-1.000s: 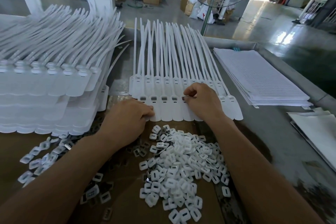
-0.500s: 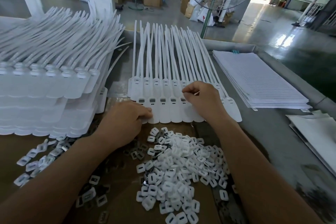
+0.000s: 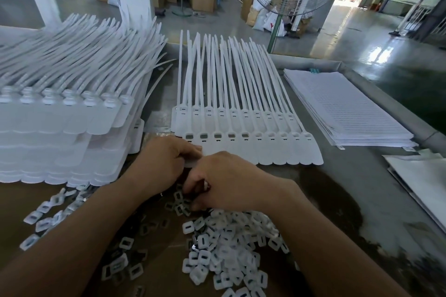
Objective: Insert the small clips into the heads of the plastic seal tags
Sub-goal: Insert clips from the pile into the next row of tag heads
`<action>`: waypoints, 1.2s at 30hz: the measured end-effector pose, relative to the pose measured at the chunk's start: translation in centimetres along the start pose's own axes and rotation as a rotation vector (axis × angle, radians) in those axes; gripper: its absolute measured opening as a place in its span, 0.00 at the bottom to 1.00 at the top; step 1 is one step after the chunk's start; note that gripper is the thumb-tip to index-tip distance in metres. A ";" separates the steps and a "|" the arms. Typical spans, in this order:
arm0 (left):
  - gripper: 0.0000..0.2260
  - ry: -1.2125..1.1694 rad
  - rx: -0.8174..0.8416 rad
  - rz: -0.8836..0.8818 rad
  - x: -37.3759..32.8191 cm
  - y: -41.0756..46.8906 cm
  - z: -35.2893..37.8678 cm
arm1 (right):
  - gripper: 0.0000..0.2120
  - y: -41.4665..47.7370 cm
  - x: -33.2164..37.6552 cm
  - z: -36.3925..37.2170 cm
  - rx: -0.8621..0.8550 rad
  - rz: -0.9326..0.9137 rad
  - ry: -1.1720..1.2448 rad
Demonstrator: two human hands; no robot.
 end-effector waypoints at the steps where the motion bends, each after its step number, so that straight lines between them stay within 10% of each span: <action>1: 0.20 0.002 0.002 0.001 0.0 0.0 0.0 | 0.12 0.1 0.2 0.1 0.001 0.013 -0.019; 14: 0.15 -0.005 -0.008 0.069 0.0 0.1 0.2 | 0.07 0.1 -0.7 -0.1 -0.004 0.043 0.156; 30: 0.18 0.112 0.007 -0.010 -0.2 0.7 0.3 | 0.09 -0.9 -5.9 -1.7 -0.364 0.359 0.690; 36: 0.17 0.078 -0.001 -0.023 -0.1 0.5 0.4 | 0.09 -1.8 -9.6 -2.2 -0.525 0.550 0.540</action>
Point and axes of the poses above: each hand's wrist, its own y-axis towards the middle knuckle, its own z-axis out of the palm, x = y × z, the point moved 2 cm from there along y, towards the middle knuckle, and after that the axes turned 9 degrees about -y, right-handed, at the moved point
